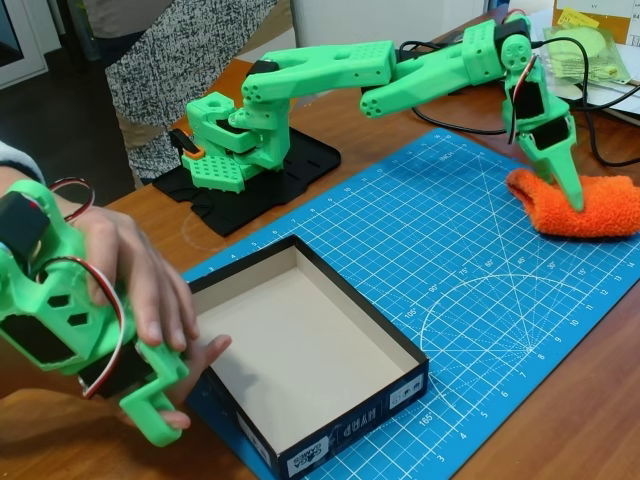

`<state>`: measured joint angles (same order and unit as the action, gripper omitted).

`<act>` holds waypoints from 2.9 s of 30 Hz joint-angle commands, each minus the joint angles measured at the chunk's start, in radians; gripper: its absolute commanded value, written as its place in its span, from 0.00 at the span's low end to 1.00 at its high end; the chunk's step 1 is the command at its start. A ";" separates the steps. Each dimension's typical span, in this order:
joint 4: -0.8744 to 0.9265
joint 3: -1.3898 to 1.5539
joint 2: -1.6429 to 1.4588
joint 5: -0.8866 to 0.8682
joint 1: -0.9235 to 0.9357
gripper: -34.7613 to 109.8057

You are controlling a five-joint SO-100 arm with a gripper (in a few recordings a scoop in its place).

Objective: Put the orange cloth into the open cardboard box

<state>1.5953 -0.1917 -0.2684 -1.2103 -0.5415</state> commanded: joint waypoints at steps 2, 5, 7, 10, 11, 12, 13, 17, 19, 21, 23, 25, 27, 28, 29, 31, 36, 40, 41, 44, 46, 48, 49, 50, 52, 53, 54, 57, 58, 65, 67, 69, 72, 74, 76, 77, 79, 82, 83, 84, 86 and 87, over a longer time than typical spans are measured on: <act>-0.006 -0.038 -0.006 -0.041 -0.012 0.48; 0.017 -0.038 0.000 -0.078 -0.018 0.47; 0.017 -0.038 0.000 -0.075 -0.020 0.45; 0.031 -0.038 0.005 -0.066 -0.020 0.36; 0.031 -0.038 0.012 -0.067 -0.020 0.32; 0.026 -0.038 0.026 -0.064 -0.020 0.27; 0.025 -0.041 0.041 -0.069 -0.020 0.24; 0.034 -0.051 0.057 -0.086 -0.015 0.24; 0.058 -0.051 0.029 -0.084 -0.009 0.24; 0.060 -0.049 -0.026 -0.051 0.011 0.24; 0.060 -0.049 -0.104 -0.018 0.044 0.24; 0.061 -0.038 -0.204 0.091 0.075 0.24; 0.063 0.021 -0.337 0.295 0.117 0.24; 0.063 0.052 -0.402 0.365 0.141 0.24; 0.063 0.097 -0.479 0.408 0.166 0.24; 0.061 0.256 -0.660 0.471 0.210 0.24; 0.061 0.606 -1.022 0.637 0.336 0.24; 0.061 0.834 -1.212 0.678 0.497 0.24; 0.061 0.868 -1.232 0.686 0.546 0.24; 0.061 0.943 -1.261 0.719 0.689 0.24; 0.061 0.989 -1.267 0.753 0.775 0.24; 0.060 1.035 -1.270 0.781 0.854 0.24; 0.060 1.060 -1.270 0.796 0.888 0.24; 0.058 1.088 -1.272 0.810 0.922 0.24; 0.031 1.152 -1.279 0.818 0.996 0.24; 0.005 1.181 -1.284 0.819 1.034 0.24; -0.015 1.207 -1.284 0.831 1.066 0.24; -0.071 1.301 -1.284 0.876 1.132 0.24; -0.086 1.336 -1.284 0.885 1.147 0.24; -0.337 1.690 -1.347 0.908 1.181 0.24; -0.357 1.718 -1.336 0.904 1.164 0.24; -0.365 1.735 -1.335 0.894 1.149 0.24; -0.390 1.752 -1.330 0.888 1.135 0.24; -0.397 1.752 -1.324 0.896 1.134 0.25; -0.399 1.743 -1.316 0.922 1.126 0.29; -0.388 1.732 -1.313 0.928 1.123 0.34; -0.357 1.710 -1.310 0.943 1.117 0.39; -0.287 1.651 -1.310 0.953 1.111 0.45; -0.250 1.614 -1.310 0.948 1.111 0.45; -0.207 1.569 -1.308 0.948 1.111 0.45; -0.104 1.463 -1.305 0.951 1.111 0.44; -0.052 1.414 -1.308 0.956 1.109 0.44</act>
<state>1.4159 1.3606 -1.5509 -0.2531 0.5737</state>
